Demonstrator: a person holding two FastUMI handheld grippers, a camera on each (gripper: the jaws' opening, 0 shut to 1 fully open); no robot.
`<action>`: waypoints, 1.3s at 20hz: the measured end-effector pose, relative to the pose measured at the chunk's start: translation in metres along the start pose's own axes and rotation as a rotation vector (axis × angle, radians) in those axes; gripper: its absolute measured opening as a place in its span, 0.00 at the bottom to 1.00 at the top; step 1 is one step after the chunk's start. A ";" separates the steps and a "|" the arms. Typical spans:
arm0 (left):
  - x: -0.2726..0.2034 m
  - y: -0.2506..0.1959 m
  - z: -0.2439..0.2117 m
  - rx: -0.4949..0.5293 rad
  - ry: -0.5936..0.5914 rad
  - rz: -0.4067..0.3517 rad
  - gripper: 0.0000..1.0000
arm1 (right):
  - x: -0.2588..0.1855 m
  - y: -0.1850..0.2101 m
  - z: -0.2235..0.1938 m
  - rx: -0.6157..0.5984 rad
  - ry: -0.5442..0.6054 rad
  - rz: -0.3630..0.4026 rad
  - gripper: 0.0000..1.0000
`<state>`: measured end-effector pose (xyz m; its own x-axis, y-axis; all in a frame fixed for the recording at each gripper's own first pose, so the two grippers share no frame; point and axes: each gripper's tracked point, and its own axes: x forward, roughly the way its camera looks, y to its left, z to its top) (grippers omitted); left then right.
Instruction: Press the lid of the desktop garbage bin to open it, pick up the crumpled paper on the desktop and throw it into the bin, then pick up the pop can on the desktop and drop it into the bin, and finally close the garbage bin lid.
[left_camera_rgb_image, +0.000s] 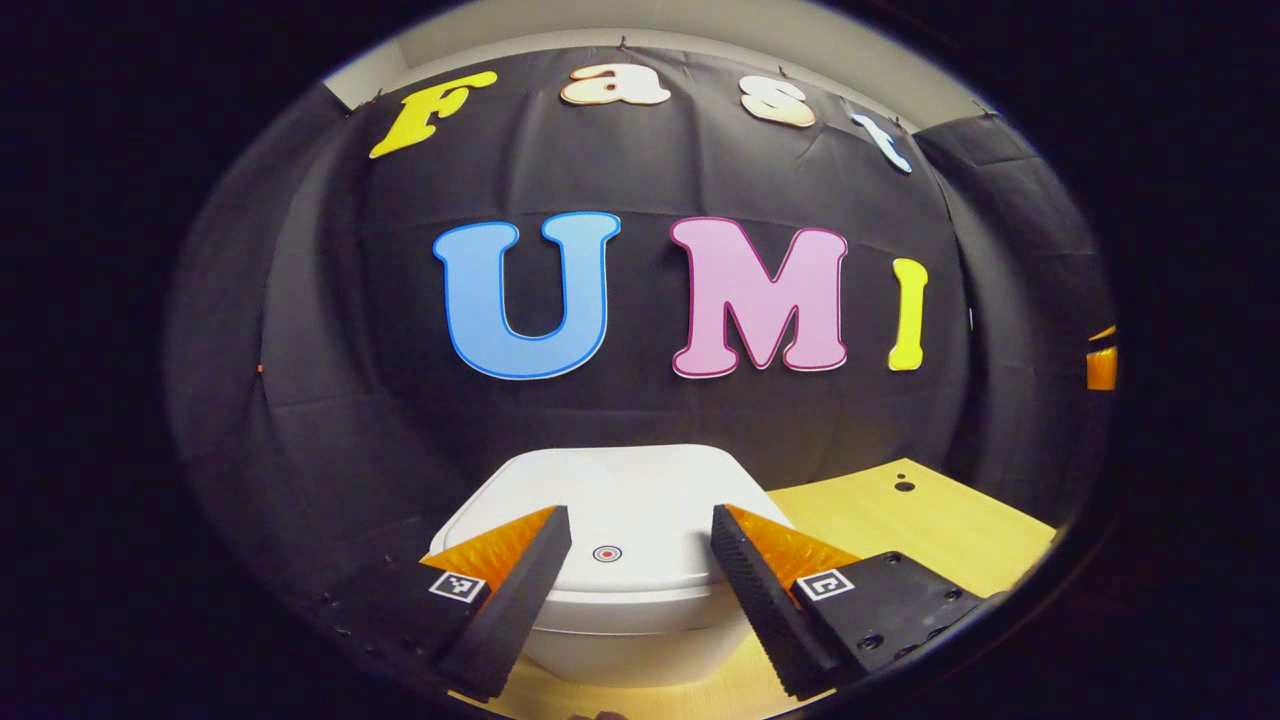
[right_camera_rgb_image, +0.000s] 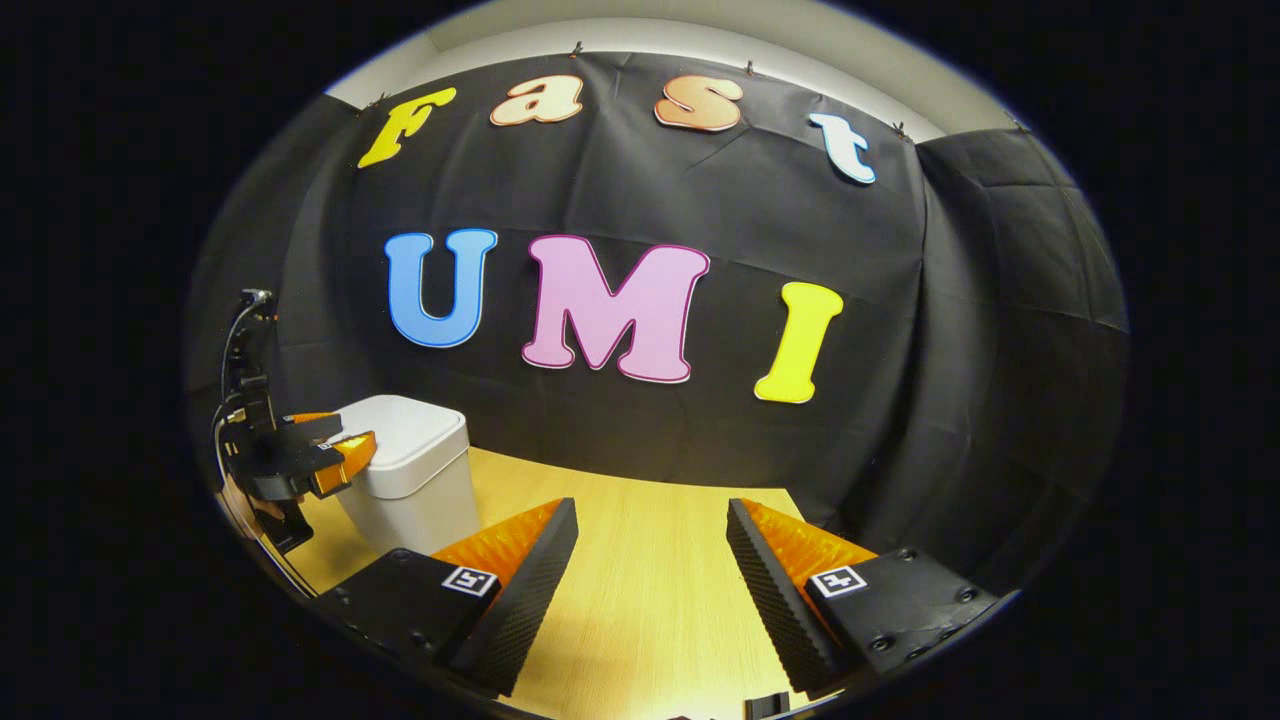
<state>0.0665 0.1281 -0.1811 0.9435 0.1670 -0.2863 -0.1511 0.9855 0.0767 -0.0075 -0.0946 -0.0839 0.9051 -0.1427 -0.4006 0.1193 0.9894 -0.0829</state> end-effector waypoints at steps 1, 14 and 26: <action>-0.008 -0.003 0.012 -0.007 -0.019 0.006 0.95 | -0.002 0.002 0.001 0.009 -0.007 -0.001 0.97; -0.137 -0.014 0.108 -0.102 -0.201 0.009 0.95 | -0.030 0.087 0.036 0.057 -0.192 0.061 0.97; -0.167 -0.045 0.115 -0.072 -0.235 -0.006 0.94 | -0.044 0.079 0.046 0.099 -0.248 0.128 0.97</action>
<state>-0.0500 0.0530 -0.0271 0.9858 0.1582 -0.0555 -0.1582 0.9874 0.0055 -0.0195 -0.0088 -0.0307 0.9860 -0.0172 -0.1661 0.0256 0.9985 0.0481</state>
